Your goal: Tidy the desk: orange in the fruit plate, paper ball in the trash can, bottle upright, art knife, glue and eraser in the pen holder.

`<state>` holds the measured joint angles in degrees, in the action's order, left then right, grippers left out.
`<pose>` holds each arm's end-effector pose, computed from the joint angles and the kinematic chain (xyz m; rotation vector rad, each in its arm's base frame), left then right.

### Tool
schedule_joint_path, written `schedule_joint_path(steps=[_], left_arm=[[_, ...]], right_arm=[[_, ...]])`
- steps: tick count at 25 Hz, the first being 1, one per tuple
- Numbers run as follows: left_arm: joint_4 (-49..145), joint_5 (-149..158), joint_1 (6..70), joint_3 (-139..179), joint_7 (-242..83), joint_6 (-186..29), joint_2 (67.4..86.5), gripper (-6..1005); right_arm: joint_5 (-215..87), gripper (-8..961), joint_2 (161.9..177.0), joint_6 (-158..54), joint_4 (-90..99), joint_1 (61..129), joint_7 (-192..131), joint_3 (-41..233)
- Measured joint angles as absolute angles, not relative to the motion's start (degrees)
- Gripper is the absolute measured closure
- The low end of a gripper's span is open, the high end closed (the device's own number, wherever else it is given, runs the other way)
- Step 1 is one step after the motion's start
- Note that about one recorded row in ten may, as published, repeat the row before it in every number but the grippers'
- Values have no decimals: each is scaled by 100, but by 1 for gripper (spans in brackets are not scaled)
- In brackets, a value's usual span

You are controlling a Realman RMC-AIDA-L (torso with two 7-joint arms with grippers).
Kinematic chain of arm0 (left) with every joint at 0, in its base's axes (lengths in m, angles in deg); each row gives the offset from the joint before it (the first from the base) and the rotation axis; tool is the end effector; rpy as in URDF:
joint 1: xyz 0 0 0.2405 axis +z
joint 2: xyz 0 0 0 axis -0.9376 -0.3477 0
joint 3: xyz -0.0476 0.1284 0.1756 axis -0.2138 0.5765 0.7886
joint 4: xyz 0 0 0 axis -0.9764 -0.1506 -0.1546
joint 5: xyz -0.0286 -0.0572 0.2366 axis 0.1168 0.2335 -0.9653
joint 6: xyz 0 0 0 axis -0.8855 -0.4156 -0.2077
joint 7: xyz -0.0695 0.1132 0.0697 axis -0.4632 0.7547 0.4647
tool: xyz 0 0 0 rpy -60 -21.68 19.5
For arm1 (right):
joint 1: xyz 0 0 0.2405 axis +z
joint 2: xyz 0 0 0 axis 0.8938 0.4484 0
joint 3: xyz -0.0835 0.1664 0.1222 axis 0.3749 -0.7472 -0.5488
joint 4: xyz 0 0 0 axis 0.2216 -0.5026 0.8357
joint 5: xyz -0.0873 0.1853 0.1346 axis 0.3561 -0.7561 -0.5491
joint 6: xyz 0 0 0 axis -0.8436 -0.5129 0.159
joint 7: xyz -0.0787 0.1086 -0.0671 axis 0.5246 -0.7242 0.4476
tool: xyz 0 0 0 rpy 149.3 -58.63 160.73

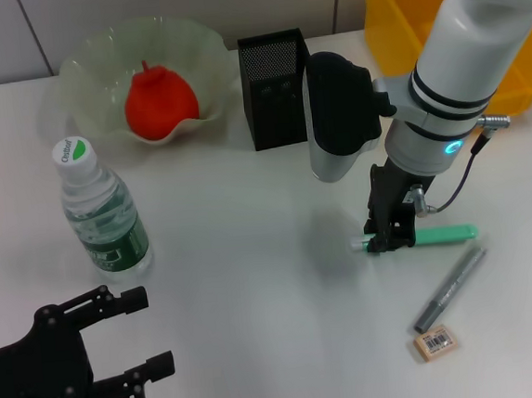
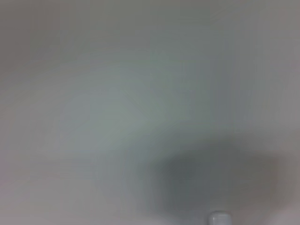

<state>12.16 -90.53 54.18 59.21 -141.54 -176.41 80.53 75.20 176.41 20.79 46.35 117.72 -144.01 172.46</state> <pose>-0.2903 0.2484 0.0153 -2.7922 -0.4215 -0.9355 0.1564 0.3937 -0.0584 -2.8950 0.1578 -0.9823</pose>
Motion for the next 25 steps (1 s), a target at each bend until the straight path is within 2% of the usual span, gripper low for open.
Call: schedule_joint_path(steps=[10,19,25], left_arm=[[1216,-9063,5455,5921,-14155,-17651,8053,214],[1216,-9051,5466,5921,-14145,-17649,8053,214],[1216,-9047,5439,5921,-14142,-17628,8053,214]], right_arm=[[7521,775,17639,2430,5580,11526,-14543,17195],[7210,774,17617,2257,7382,10758,-14661,16878],[6585,774,17604,1546,7756,10330,-14547,16658]])
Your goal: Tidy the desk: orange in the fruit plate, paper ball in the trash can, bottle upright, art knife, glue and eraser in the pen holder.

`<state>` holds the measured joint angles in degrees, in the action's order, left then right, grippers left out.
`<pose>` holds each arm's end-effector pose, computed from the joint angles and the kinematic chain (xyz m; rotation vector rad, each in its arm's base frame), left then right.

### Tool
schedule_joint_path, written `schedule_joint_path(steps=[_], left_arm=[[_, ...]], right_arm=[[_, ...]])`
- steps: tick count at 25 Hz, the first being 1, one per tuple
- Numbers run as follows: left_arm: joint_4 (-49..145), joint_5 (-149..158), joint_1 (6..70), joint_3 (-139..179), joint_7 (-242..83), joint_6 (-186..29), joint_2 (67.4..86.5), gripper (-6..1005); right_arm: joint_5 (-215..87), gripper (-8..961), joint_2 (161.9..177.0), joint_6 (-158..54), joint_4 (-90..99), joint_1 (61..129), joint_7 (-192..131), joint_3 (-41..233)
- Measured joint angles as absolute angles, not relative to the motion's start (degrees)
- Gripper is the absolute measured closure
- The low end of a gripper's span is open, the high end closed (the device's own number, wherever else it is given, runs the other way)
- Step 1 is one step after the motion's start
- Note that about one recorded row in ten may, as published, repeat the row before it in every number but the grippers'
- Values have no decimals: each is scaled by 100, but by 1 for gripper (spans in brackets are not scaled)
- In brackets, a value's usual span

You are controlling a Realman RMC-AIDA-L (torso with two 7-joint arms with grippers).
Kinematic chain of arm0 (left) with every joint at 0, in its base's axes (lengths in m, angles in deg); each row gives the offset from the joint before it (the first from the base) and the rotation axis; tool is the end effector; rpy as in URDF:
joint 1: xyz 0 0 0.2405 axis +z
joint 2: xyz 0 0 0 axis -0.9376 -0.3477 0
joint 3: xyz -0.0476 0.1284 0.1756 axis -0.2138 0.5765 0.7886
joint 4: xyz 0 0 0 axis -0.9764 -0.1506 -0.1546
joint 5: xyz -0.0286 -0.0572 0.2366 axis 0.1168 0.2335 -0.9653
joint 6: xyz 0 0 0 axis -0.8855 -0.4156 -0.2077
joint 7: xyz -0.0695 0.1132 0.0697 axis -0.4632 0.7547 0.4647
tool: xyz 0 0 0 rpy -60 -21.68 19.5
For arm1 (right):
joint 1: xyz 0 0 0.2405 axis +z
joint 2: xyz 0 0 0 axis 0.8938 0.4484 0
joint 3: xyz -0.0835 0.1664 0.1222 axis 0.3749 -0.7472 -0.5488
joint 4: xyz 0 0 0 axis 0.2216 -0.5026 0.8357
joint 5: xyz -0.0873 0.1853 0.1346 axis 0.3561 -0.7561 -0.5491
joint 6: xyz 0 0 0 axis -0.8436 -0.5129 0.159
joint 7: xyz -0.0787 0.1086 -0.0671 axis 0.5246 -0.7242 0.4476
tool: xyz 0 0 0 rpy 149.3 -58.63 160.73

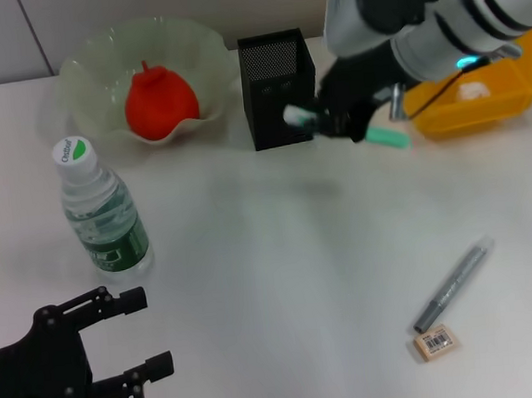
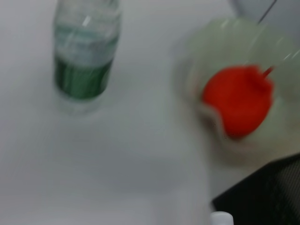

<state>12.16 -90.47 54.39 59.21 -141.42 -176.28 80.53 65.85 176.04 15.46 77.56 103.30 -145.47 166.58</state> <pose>-0.2913 0.2477 0.0154 -2.7883 -0.4240 -0.9328 0.0920 0.4128 0.0139 -2.6857 0.0833 -0.3229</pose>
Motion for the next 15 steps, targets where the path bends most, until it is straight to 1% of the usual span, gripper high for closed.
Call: schedule_joint_path(steps=[9,15], left_arm=[[1216,-9038,5394,5921,-14180,-17606,8053,214],[1246,-9039,5391,5901,-14188,-17596,8053,215]], right_arm=[[4667,762,17598,-265,7677,9704,-13745,16536],[3815,751,17598,-921,7455,9589,-13228,16533]])
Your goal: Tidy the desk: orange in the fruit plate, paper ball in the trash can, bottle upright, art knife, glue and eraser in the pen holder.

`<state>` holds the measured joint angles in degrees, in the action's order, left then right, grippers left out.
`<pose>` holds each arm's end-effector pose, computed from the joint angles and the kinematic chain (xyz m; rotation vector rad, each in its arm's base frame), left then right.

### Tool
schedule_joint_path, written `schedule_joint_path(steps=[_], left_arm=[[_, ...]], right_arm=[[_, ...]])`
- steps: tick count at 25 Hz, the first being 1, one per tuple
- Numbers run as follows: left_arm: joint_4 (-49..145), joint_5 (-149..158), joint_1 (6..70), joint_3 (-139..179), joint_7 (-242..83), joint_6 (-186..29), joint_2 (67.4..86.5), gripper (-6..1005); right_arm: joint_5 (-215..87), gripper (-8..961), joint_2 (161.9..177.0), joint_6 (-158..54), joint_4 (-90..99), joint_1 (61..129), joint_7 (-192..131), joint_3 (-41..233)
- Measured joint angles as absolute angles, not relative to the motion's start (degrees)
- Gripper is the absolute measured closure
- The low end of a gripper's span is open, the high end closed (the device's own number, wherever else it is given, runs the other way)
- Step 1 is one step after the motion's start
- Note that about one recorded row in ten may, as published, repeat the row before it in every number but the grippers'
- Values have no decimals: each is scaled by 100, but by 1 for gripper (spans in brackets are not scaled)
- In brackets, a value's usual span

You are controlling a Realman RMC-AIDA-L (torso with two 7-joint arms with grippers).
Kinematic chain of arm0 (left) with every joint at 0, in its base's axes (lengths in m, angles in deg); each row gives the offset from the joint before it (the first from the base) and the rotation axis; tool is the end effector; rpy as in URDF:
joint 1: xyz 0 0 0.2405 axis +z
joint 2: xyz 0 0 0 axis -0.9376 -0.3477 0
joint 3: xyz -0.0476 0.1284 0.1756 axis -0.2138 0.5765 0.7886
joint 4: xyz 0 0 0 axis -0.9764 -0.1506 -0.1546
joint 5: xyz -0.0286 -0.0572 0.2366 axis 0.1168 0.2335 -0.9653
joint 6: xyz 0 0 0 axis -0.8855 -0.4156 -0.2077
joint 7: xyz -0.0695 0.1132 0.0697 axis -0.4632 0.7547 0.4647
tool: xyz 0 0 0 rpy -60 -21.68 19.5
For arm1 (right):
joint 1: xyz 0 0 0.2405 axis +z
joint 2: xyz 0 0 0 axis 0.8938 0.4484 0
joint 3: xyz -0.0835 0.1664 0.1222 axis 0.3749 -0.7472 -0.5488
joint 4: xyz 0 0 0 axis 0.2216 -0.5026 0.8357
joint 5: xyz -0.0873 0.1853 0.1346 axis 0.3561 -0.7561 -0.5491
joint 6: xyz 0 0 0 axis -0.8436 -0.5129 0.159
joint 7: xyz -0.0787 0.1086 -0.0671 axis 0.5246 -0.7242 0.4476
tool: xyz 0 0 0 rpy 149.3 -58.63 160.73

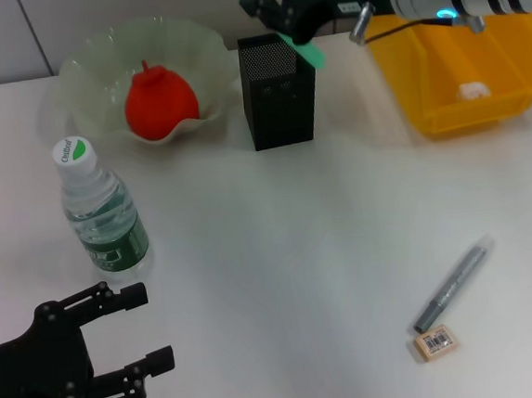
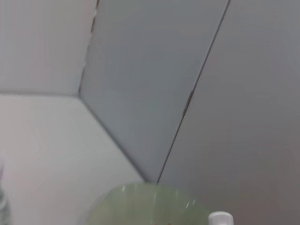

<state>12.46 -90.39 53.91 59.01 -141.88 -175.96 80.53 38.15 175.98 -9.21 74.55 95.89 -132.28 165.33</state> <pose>-0.2902 0.2504 0.0149 -2.7844 -0.4328 -0.9364 0.0837 0.4389 0.0317 -2.4396 0.1031 0.3224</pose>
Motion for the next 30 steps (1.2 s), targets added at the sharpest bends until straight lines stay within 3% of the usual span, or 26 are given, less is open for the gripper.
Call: schedule_joint_path(steps=[14,30], left_arm=[[1288,-9069,5291,5925,-14191,-17475,8053,215],[1375,-9075,5183,5930,-14208,-17391,8054,214]], right_arm=[[654,726,17611,-2021,5515,9829,-10544,16569],[-2410,698,17605,-1696,3309,10416,-7464,16473]])
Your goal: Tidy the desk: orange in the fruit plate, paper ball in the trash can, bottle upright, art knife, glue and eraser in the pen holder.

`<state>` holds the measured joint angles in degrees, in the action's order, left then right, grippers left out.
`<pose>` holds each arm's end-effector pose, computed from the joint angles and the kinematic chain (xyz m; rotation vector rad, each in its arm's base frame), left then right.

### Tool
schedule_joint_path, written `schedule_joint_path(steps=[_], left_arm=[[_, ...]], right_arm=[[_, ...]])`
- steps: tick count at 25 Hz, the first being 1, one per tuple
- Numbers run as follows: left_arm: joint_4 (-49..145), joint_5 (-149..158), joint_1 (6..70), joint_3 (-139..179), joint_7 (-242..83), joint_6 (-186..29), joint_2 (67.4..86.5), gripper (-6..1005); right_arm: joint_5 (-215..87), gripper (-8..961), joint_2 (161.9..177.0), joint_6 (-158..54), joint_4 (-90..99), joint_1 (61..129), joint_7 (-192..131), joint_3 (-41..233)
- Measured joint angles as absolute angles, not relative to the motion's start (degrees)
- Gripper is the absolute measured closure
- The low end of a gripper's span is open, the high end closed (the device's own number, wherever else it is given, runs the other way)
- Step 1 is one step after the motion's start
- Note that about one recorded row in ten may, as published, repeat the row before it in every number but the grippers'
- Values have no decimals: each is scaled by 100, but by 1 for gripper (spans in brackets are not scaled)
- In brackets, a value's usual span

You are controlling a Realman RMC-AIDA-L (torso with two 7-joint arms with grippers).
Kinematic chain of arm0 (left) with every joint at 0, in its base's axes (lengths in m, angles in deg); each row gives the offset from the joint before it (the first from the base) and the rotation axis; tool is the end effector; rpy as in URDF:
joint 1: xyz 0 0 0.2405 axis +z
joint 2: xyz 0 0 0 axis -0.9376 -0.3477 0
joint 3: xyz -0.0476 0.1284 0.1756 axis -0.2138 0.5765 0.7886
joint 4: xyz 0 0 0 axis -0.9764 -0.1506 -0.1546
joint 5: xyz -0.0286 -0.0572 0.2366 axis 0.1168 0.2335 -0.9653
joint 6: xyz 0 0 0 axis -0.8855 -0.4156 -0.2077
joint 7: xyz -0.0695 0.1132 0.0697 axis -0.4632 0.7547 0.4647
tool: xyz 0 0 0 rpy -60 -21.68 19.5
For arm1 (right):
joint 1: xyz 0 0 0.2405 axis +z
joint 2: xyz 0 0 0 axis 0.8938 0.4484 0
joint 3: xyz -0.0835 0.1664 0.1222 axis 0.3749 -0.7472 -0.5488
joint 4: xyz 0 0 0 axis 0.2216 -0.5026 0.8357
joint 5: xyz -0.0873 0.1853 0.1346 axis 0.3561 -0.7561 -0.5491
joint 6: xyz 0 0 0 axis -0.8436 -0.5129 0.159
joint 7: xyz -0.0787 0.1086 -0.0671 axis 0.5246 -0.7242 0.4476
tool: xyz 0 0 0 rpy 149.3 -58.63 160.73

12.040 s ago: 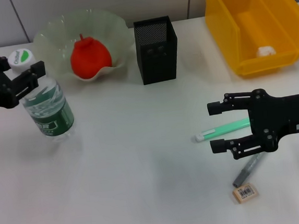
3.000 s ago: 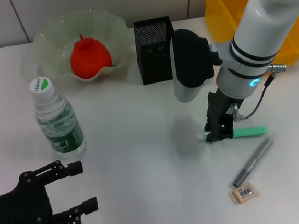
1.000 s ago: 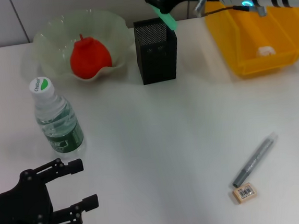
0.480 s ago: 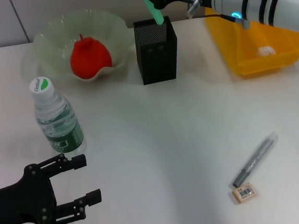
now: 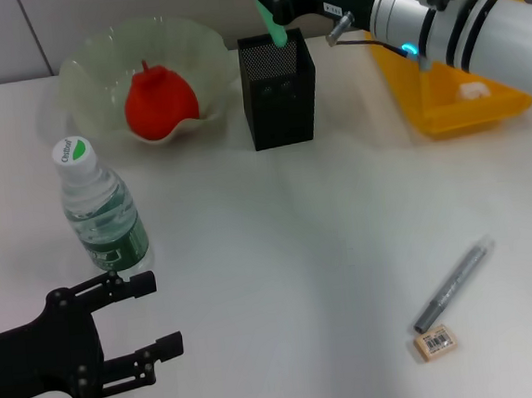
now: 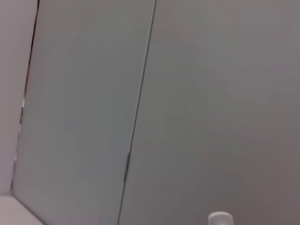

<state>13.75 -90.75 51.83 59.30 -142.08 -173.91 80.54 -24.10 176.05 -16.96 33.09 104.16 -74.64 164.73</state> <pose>-0.2856 0.2612 0.0088 -2.7931 -0.4308 -0.9176 0.1501 0.4617 -0.0218 -2.1953 0.2062 0.7110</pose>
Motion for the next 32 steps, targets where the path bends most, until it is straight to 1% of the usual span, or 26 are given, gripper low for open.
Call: schedule_joint_path(steps=[11,17,27,28,29,30,31,32], left_arm=[[1435,-9074,5162,5930,-14173,-17375,8054,214],[1437,-9076,5159,5938,-14173,-17369,8054,214],[1436,-9091,5203,5939,-14199,-17399,8053,214],[1435,-9091,5214,5939,-14199,-17405,8053,214],[1436,-9091,5222,5939,-14200,-17413,8053,214],[1435,-9090,5227,5939,-14201,-17415,8053,214],[1435,-9090,5227,5939,-14201,-17415,8053,214],[1435,-9082,5249,5939,-14200,-17419,8048,214]], right_arm=[[-2722,679,17607,-1454,2766,10533,-7129,16468],[-2685,668,17591,-1501,2396,10778,-7106,16524],[-2634,367,17583,-1459,2628,10644,-7301,16511],[-2533,333,17582,-1458,2756,10574,-7444,16524],[-2000,299,17580,-1457,3226,10348,-7988,16531],[-2000,266,17580,-1457,3226,10348,-7988,16531],[-1592,232,17577,-1459,3548,10196,-8381,16530],[-1078,228,17576,-1455,3941,10033,-8928,16532]])
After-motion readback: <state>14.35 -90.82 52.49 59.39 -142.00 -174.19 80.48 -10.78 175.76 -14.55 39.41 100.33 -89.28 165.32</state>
